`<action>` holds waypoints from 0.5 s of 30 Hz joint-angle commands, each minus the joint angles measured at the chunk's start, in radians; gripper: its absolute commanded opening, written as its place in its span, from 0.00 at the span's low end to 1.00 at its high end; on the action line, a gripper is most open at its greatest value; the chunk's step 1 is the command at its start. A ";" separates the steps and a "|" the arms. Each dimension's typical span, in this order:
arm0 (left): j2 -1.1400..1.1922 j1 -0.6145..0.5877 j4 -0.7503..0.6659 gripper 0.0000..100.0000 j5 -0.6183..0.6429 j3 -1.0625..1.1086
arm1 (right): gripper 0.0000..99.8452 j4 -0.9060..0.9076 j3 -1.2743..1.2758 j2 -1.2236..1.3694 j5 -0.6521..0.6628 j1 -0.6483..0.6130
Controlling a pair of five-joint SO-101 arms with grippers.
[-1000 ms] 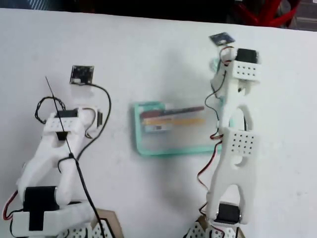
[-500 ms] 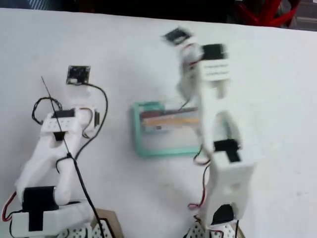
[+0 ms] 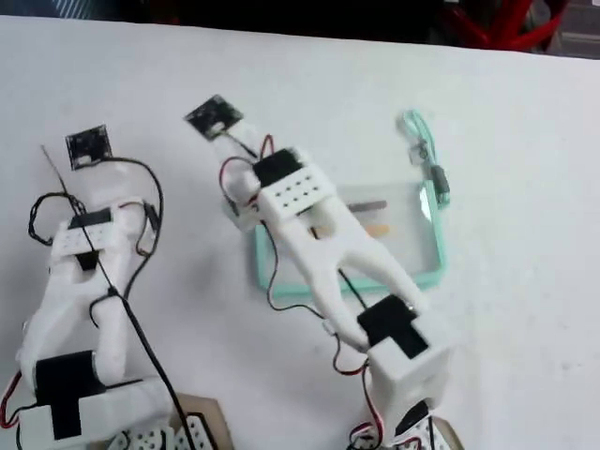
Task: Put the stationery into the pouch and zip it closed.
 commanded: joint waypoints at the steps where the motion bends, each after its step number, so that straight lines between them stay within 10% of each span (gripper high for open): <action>1: -0.012 -0.013 -0.026 0.12 0.020 -0.014 | 0.02 -0.059 -0.008 0.033 -0.012 -0.030; 15: -0.012 -0.010 -0.026 0.12 0.015 -0.014 | 0.02 -0.166 -0.207 0.340 -0.006 0.127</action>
